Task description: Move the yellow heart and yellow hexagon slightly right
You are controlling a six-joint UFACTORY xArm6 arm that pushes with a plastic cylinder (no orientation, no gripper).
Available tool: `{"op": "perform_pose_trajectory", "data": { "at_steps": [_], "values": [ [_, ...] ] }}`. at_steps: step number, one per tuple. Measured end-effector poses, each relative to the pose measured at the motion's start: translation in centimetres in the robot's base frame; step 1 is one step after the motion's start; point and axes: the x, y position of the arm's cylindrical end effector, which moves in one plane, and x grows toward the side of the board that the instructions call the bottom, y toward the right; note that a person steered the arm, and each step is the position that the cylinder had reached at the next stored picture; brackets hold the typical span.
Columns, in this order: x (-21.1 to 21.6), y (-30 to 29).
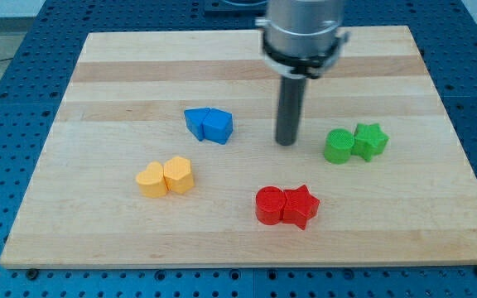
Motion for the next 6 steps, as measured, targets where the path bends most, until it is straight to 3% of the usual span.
{"op": "perform_pose_trajectory", "data": {
  "at_steps": [6],
  "values": [
    [3.3,-18.9]
  ]
}}
